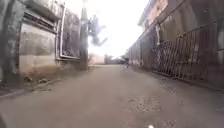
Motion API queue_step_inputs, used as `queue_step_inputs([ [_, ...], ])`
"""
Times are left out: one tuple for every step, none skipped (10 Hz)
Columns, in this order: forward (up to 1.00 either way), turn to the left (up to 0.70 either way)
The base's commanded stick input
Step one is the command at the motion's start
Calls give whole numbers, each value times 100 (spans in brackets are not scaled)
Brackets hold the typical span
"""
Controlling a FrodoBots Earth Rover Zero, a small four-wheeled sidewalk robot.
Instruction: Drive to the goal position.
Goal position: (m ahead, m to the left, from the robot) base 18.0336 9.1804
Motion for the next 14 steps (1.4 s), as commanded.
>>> queue_step_inputs([
  [100,0],
  [100,0],
  [100,0],
  [100,0],
  [100,0],
  [100,0],
  [100,0],
  [100,0],
  [100,0],
  [100,0],
  [100,0],
  [100,0],
  [100,0],
  [100,0],
])
